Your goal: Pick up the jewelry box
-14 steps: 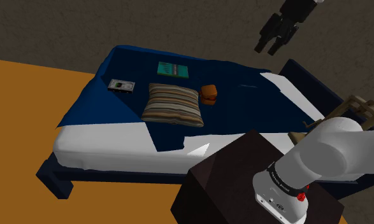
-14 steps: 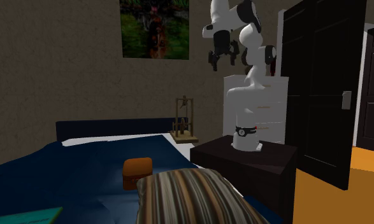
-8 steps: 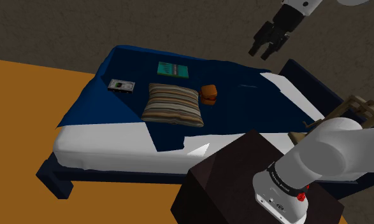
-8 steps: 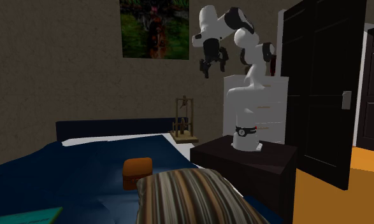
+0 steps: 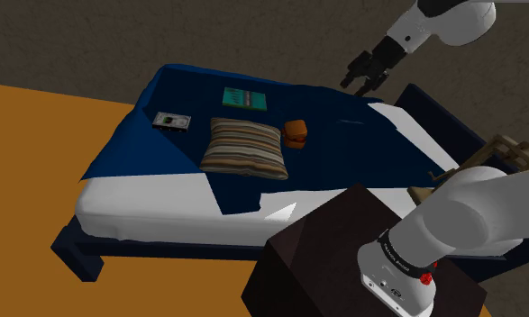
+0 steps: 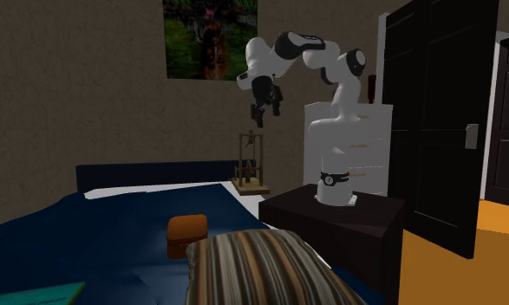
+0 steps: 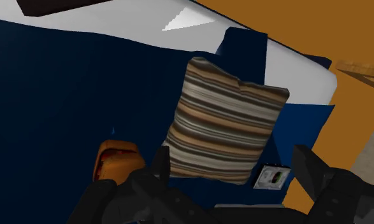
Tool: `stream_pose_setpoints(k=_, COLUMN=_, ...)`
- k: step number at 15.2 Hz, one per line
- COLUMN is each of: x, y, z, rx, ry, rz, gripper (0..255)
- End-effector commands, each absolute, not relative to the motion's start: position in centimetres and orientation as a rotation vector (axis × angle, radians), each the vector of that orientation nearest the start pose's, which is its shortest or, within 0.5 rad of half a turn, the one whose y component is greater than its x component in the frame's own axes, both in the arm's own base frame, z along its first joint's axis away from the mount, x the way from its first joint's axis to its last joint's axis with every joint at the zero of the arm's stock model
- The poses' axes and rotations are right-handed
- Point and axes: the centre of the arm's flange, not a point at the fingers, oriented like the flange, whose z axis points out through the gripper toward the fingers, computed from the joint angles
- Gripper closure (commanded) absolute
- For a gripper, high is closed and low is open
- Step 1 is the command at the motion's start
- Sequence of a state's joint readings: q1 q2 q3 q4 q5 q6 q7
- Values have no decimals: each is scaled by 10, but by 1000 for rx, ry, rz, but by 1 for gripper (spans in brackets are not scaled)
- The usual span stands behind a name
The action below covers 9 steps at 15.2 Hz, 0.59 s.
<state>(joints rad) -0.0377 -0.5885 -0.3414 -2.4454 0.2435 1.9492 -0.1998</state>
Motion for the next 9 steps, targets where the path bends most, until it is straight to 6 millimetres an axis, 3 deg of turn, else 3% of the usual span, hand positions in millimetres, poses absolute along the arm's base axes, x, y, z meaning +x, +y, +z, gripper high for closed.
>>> stream_pose_setpoints(k=1, x=374, y=-159, z=485, rx=-2686, ry=328, rz=-245, gripper=0)
stream_pose_setpoints(k=9, x=411, y=-230, z=397, rx=-2505, ry=443, rz=-300, gripper=0)
